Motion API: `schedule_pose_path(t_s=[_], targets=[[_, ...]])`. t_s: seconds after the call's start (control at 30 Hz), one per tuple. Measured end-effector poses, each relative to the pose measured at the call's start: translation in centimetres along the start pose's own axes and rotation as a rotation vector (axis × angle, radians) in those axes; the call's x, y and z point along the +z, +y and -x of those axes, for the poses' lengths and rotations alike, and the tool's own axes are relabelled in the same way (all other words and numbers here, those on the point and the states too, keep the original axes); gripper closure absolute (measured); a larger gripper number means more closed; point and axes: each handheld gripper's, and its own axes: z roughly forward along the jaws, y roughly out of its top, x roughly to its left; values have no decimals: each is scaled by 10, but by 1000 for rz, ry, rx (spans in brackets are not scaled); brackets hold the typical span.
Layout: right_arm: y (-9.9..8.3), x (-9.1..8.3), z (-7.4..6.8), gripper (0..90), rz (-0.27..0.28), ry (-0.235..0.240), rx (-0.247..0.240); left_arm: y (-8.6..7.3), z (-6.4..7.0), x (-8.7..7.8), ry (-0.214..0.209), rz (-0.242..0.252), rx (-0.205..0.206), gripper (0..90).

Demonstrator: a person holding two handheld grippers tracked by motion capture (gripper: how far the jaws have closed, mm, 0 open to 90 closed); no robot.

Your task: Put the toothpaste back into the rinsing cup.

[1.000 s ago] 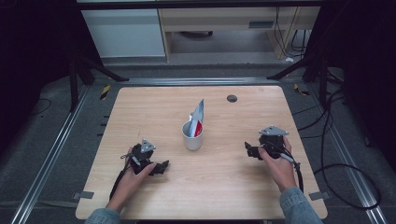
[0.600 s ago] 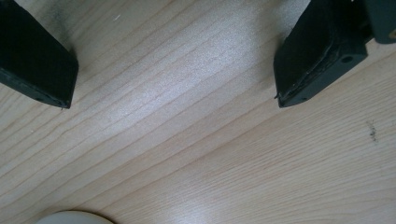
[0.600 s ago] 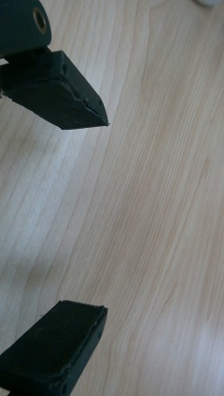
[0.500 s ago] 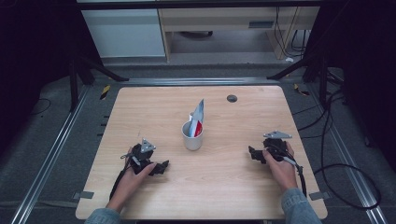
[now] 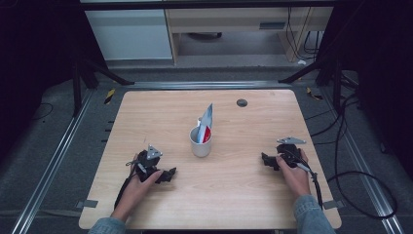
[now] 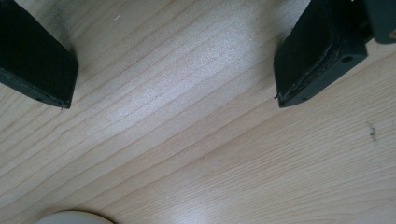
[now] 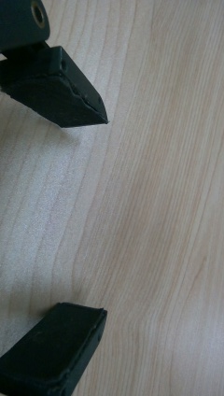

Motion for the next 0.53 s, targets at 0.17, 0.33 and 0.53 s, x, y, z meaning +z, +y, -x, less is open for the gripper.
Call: schedule_pose_path(t_s=[0.17, 0.33, 0.53], targets=[[0, 1, 0, 61, -8, -6, 1, 0, 0, 0, 1, -2, 1, 0], [0, 0, -2, 50, -19, -22, -8, 0, 0, 0, 0, -1, 1, 0], [-2, -1, -4, 28, -22, -17, -14, 0, 0, 0, 0, -1, 1, 0]])
